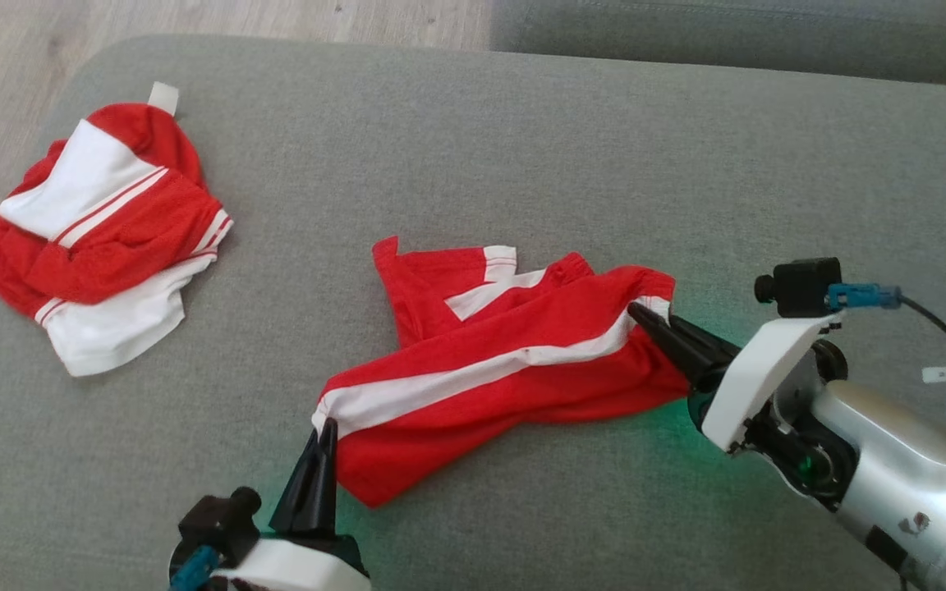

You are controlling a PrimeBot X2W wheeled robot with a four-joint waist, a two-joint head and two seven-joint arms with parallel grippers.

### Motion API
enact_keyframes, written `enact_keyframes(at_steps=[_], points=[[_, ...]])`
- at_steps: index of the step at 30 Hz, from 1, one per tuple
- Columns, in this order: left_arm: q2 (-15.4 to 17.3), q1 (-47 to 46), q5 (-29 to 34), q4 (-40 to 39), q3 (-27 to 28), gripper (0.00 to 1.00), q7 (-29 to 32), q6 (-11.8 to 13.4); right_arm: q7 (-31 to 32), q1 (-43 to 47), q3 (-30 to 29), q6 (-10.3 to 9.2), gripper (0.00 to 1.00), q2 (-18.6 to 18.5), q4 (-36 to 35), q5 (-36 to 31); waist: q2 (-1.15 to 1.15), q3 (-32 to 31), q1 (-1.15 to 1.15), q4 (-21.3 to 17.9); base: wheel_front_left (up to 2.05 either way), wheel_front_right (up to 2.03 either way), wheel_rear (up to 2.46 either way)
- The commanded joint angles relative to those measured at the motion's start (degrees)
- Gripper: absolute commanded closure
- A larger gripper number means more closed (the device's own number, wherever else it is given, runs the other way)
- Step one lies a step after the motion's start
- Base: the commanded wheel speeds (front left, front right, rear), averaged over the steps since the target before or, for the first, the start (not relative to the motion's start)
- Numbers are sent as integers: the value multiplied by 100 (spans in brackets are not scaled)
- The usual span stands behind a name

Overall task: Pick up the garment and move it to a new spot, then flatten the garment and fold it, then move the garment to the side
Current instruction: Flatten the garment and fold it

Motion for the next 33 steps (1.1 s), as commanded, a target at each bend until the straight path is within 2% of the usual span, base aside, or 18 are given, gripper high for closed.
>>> enact_keyframes(at_steps=[1, 7, 9, 14, 15, 18, 21, 27, 33], points=[[6, -150, 16, -168, 182, 100, -71, 9, -116, -82, 2, -4, 100, -168, -160, 63, 0, -38, 0, -35, 0, 0, 0], [21, -426, 210, -568, 354, 100, -71, 9, -577, -60, -42, -4, 100, -374, -436, 284, 0, -285, 0, -207, 0, 0, 0], [146, -641, 299, -803, 395, 100, -71, 9, -744, -96, -95, -4, 100, -478, -634, 332, 0, -396, 0, -306, 0, 0, 0], [717, -1398, 340, -1259, 420, 100, -71, 9, -1006, -302, -261, -4, 100, -815, -1161, 353, 0, -673, 0, -614, 0, 0, 0], [1004, -1774, 318, -1371, 362, 100, -71, 9, -1064, -417, -381, -4, 100, -958, -1391, 381, 0, -763, 0, -742, 0, 0, 0], [1484, -2552, 237, -1637, 273, 100, -45, 9, -1086, -691, -647, -4, 100, -1292, -1891, 416, 0, -852, 0, -956, 0, 0, 0], [1729, -3083, 180, -1878, 259, 100, 184, 9, -995, -957, -861, -4, 100, -1606, -2230, 373, 0, -791, 0, -1071, 0, 0, 0], [1911, -3944, 237, -2079, 375, 100, 665, 94, -648, -1525, -1284, -4, 100, -2006, -2457, 155, 0, -343, 0, -1255, 0, 0, 0], [1798, -4599, 408, -1630, 305, 100, 644, 208, -379, -2125, -1458, -4, 100, -1791, -2002, -300, 0, 281, 0, -1345, 0, 0, 0]])
